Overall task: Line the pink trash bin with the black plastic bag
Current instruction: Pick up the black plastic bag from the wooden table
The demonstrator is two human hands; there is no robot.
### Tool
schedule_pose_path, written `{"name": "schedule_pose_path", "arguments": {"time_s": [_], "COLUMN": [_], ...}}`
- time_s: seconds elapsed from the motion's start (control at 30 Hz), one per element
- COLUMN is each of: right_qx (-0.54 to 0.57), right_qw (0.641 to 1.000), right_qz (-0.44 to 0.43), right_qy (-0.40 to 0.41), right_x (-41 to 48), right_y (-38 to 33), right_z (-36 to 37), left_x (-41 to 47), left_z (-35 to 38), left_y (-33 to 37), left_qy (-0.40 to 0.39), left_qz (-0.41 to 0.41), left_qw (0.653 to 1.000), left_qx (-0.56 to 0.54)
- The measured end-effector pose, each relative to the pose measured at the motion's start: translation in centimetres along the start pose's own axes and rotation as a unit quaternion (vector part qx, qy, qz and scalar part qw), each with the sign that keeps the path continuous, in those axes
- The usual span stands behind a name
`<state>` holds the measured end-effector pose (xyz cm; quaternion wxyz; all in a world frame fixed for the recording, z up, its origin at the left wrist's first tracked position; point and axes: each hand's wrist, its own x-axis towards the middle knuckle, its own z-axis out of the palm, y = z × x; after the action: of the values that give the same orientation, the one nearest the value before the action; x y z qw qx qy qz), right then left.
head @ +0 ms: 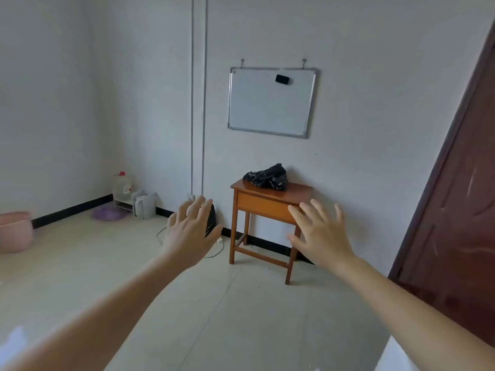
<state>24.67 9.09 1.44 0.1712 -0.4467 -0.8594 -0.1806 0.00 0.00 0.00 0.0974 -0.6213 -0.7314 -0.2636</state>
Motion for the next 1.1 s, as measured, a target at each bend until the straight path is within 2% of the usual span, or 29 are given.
{"name": "schedule_pose_path", "arguments": {"time_s": [0.17,0.5,0.63,0.73,0.83,1.1], "right_qx": [-0.011,-0.021,-0.020,-0.035,-0.036,-0.028], "right_qw": [0.998,1.000,0.999,0.997,0.995,0.996], "right_qz": [-0.015,-0.001,0.038,0.036,0.050,0.021], "right_qy": [-0.059,-0.013,-0.013,-0.061,-0.075,-0.085], "right_x": [3.9,15.7,19.3,20.4,22.1,28.8], "right_y": [1.3,6.9,10.2,13.2,16.9,28.0], "right_z": [5.4,10.1,11.6,14.2,16.4,21.0], "left_x": [4.0,19.0,25.2,28.4,32.5,42.6], "left_z": [4.4,10.7,14.9,18.8,21.7,28.5], "left_y": [-2.0,-5.0,-2.7,-0.5,1.5,7.1], "left_qy": [-0.044,-0.021,-0.036,-0.064,-0.066,-0.042], "left_qz": [-0.026,-0.023,0.011,0.040,0.058,0.029], "left_qw": [0.999,0.999,0.999,0.996,0.995,0.996], "left_qx": [0.004,-0.013,-0.037,-0.047,-0.048,-0.066]}}
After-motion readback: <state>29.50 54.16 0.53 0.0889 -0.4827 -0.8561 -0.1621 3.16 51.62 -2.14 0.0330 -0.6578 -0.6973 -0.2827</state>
